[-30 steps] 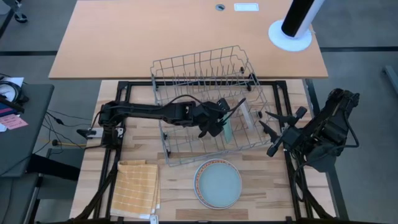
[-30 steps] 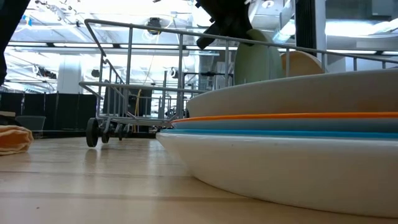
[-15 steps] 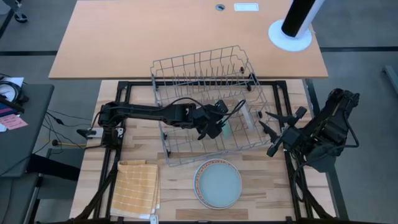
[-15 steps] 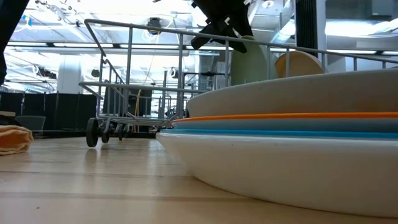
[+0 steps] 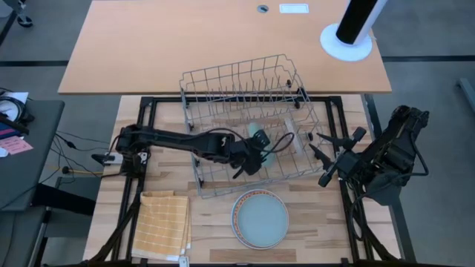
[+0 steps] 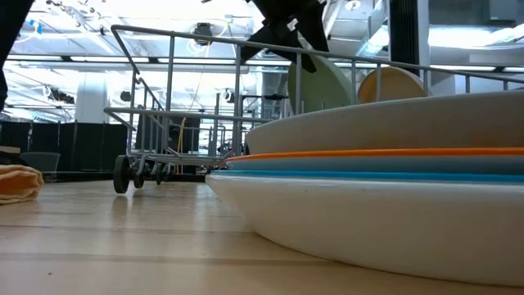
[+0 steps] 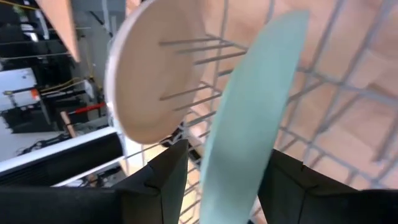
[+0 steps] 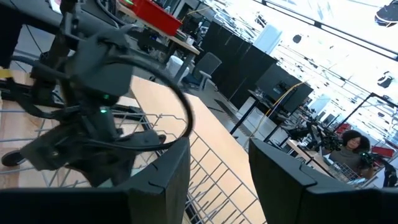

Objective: Sort dishes
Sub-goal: Put the green plate in the dish rack, then put the gray plate in the dish rack

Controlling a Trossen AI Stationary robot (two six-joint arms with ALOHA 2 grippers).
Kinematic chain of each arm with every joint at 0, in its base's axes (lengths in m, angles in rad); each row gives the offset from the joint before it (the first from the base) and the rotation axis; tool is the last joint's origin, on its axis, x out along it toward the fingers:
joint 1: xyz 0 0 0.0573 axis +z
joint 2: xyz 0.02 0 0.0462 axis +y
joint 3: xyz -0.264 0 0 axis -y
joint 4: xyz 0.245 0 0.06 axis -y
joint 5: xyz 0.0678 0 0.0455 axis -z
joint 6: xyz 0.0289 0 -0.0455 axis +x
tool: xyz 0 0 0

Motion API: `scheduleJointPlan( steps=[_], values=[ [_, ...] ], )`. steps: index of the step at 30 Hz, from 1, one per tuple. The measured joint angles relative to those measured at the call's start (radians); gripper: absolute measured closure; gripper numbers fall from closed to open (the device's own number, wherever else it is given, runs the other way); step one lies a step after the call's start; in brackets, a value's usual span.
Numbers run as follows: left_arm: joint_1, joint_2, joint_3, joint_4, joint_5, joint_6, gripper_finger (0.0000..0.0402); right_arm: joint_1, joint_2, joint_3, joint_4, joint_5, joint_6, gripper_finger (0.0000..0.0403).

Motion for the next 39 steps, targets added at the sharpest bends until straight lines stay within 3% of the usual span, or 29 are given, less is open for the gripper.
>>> scheduleJointPlan(
  steps=[10, 18, 24, 29, 33, 36, 39],
  values=[
    [-0.055, -0.005, 0.000, -0.026, -0.094, -0.033, 0.0238, 0.000, 0.000, 0.000, 0.000, 0.000, 0.000, 0.0237],
    [-0.090, -0.061, 0.000, -0.096, -0.083, -0.128, 0.0238, 0.000, 0.000, 0.000, 0.000, 0.000, 0.000, 0.0237],
    [-0.120, -0.126, 0.000, -0.184, -0.070, -0.335, 0.0238, 0.000, 0.000, 0.000, 0.001, 0.000, 0.000, 0.0237],
    [-0.168, -0.180, 0.000, -0.203, -0.059, -0.635, 0.0238, 0.000, 0.000, 0.000, 0.001, -0.002, 0.029, 0.0237],
    [-0.209, -0.202, 0.000, -0.237, 0.058, -0.865, 0.0238, 0.000, 0.000, 0.000, 0.001, -0.035, 0.059, 0.0237],
    [-0.239, -0.202, 0.000, -0.271, 0.178, -0.966, 0.0238, 0.000, 0.000, 0.000, 0.001, -0.082, 0.102, 0.0237],
    [-0.273, -0.196, 0.000, -0.286, 0.231, -1.049, 0.0238, 0.000, 0.000, 0.000, 0.000, -0.154, 0.150, 0.0237]
  ],
)
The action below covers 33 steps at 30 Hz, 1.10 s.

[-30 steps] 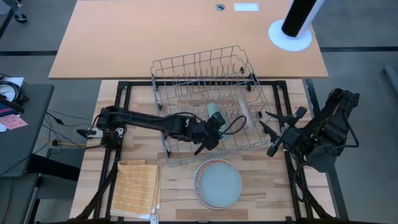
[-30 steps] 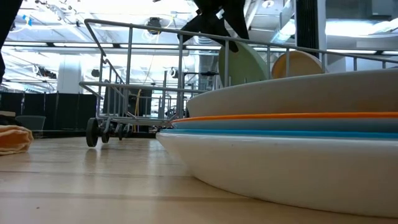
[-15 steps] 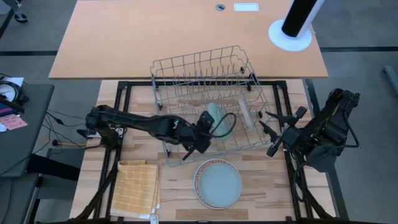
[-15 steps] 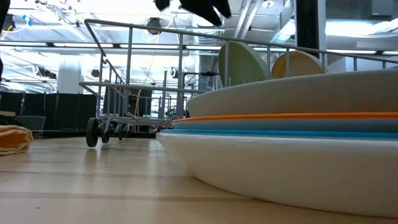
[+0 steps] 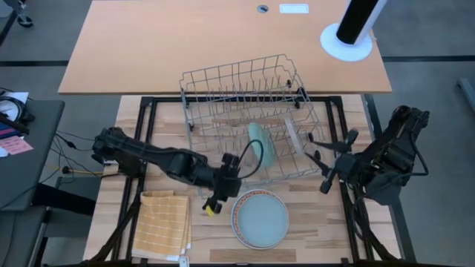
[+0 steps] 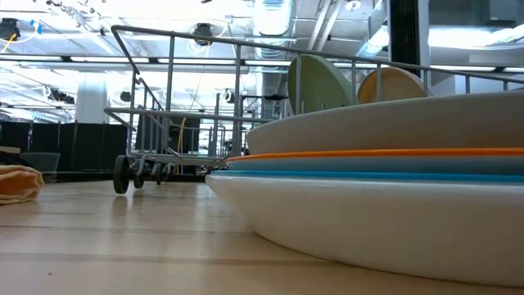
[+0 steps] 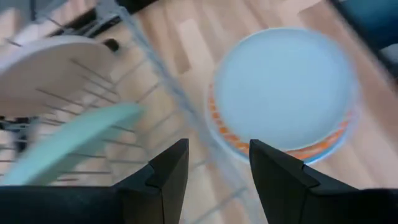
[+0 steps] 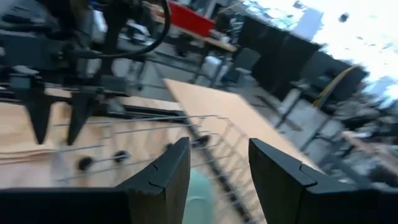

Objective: Sort dishes
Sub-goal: Put the gray plate in the dish rack

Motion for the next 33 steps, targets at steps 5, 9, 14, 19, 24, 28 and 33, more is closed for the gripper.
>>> scheduleJointPlan(
  steps=[5, 9, 14, 19, 24, 28, 33],
  values=[
    [-0.067, 0.018, -0.011, 0.007, 0.003, -0.092, 0.0238, 0.000, 0.026, 0.000, -0.043, -0.136, 0.148, 0.0237],
    [-0.119, 0.031, -0.067, 0.095, -0.038, -0.142, 0.0238, 0.000, 0.081, 0.000, -0.113, -0.243, 0.313, 0.0237],
    [-0.154, 0.048, -0.130, 0.197, -0.062, -0.169, 0.0238, -0.001, 0.193, 0.000, -0.162, -0.372, 0.501, 0.0237],
    [-0.174, 0.047, -0.166, 0.245, -0.068, -0.293, 0.0238, -0.007, 0.328, 0.000, -0.170, -0.514, 0.771, 0.0237],
    [-0.224, 0.045, -0.169, 0.262, -0.085, -0.387, 0.0238, -0.018, 0.458, 0.000, -0.205, -0.631, 1.015, 0.0237],
    [-0.284, 0.046, -0.179, 0.300, -0.098, -0.411, 0.0238, -0.015, 0.566, 0.000, -0.237, -0.759, 1.174, 0.0237],
    [-0.352, 0.046, -0.179, 0.357, -0.144, -0.433, 0.0238, 0.008, 0.703, 0.000, -0.296, -0.918, 1.372, 0.0227]
  ],
)
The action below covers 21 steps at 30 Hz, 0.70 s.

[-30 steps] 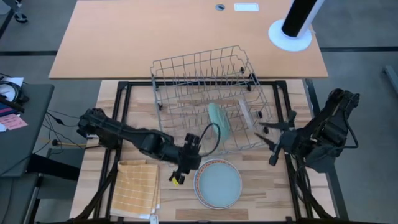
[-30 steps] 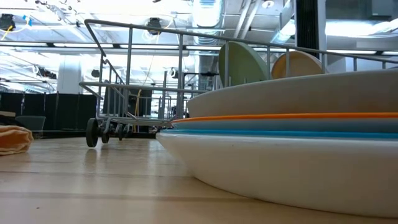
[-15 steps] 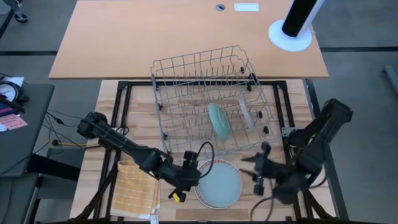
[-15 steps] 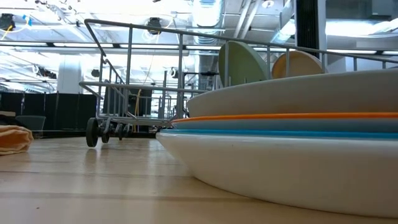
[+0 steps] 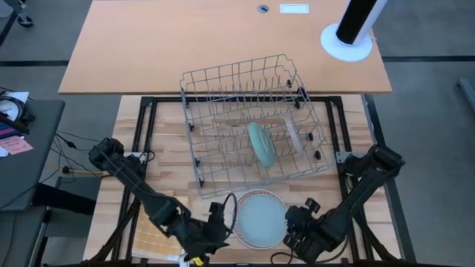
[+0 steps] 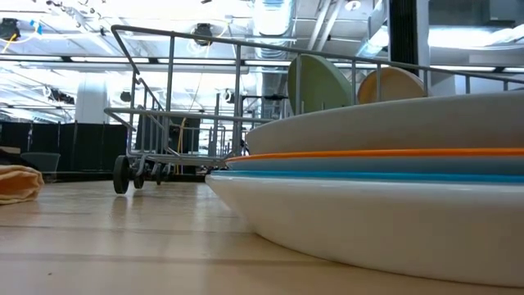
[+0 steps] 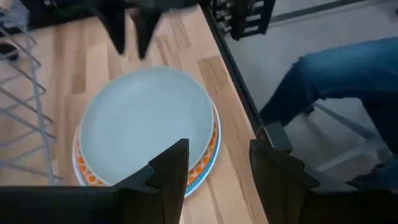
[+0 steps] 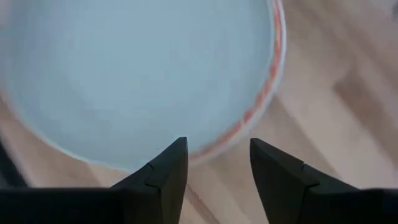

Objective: Sort dishes
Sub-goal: Put the gray plate in the dish rack

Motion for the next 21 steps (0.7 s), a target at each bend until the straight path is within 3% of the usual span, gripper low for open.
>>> scheduleJointPlan(
  steps=[9, 21],
  values=[
    [-0.086, 0.000, 0.000, 0.042, -0.095, -0.072, 0.0238, 0.023, 0.074, 0.000, 0.018, -0.040, 0.137, 0.0169],
    [-0.102, 0.183, 0.005, 0.057, -0.135, -0.055, 0.0238, 0.047, 0.068, 0.016, 0.063, -0.015, 0.141, 0.0164]
  ],
)
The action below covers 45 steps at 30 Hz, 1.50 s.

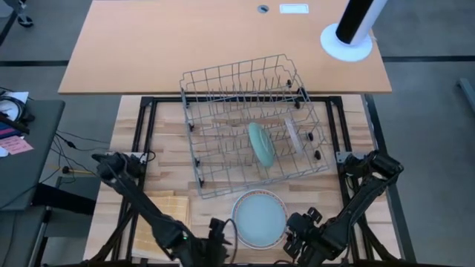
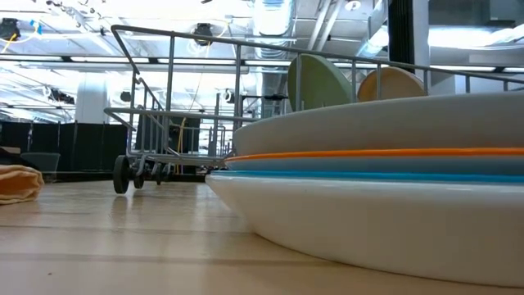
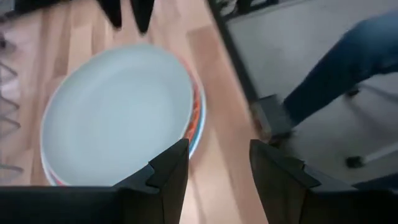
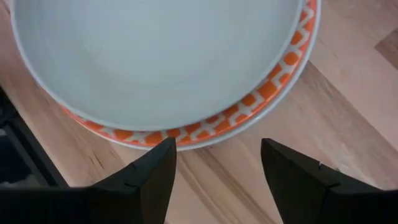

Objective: Sort dishes
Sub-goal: Put the gray plate in the dish rack

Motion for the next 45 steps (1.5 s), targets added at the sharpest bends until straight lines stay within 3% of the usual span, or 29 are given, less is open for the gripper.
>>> scheduleJointPlan(
  steps=[8, 19, 32, 40, 45],
  values=[
    [0.062, 0.014, 0.000, -0.016, 0.010, -0.166, 0.0238, -0.024, 0.000, 0.000, 0.009, 0.048, -0.014, 0.0164],
    [0.078, 0.015, 0.000, -0.053, 0.058, -0.142, 0.0238, -0.131, 0.014, -0.003, 0.063, 0.048, -0.121, 0.0167],
    [0.089, 0.015, -0.002, -0.087, 0.058, -0.129, 0.0238, -0.195, 0.080, -0.002, 0.058, -0.007, -0.218, 0.0224],
    [0.120, 0.015, -0.010, -0.095, 0.035, -0.063, 0.0238, -0.205, 0.079, 0.019, 0.000, -0.030, -0.277, 0.0222],
    [0.154, 0.015, -0.080, -0.053, 0.044, 0.038, 0.0238, -0.209, 0.079, 0.019, 0.006, -0.036, -0.309, 0.0218]
  ],
)
